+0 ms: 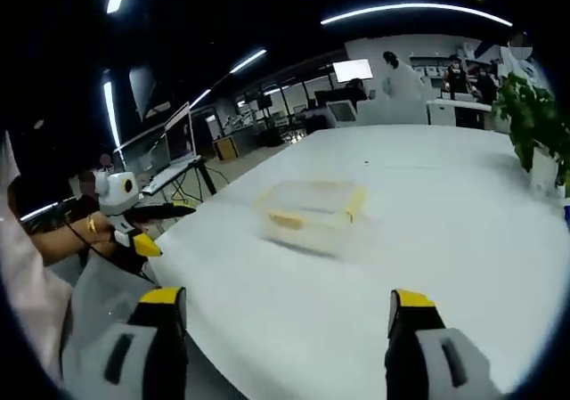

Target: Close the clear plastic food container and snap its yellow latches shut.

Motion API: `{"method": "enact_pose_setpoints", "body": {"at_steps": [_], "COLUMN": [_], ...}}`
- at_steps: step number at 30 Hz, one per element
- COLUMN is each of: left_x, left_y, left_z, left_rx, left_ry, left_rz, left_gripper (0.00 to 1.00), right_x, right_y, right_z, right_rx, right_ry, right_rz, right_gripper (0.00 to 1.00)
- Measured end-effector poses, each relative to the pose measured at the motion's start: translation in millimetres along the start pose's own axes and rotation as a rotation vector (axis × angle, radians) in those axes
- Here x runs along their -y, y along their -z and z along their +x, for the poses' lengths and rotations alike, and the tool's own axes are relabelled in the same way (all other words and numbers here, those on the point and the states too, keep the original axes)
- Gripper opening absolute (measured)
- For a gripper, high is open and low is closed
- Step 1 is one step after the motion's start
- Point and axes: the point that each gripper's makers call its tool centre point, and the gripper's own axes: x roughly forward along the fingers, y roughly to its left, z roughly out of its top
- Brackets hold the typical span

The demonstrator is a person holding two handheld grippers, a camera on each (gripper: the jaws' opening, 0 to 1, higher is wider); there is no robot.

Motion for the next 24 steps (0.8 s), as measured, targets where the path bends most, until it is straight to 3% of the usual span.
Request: {"method": "enact_pose_setpoints", "body": {"at_steps": [2,8,24], "left_x": [0.2,-1.8,1.7], "left_y": [0.2,0.7,8.5], "left_z": [0,1,0], "left_rx": [0.005,0.003,-0.008], "left_ry": [0.001,0.000,0.034], "left_rz": [0.004,-0.003,-0.042], "left_gripper": [0.99,0.99,0.94], "right_x": [8,7,6], "right_y": [-4.1,-11.8,5.8], "right_z": [0,0,-1], "right_rx": [0.009,0.022,-0.022], "right_ry": [0.036,0.028,0.009], "right_rz": [-0.034,-0.043,-0.015], "right_gripper": [0.95,0.95,0.91]}}
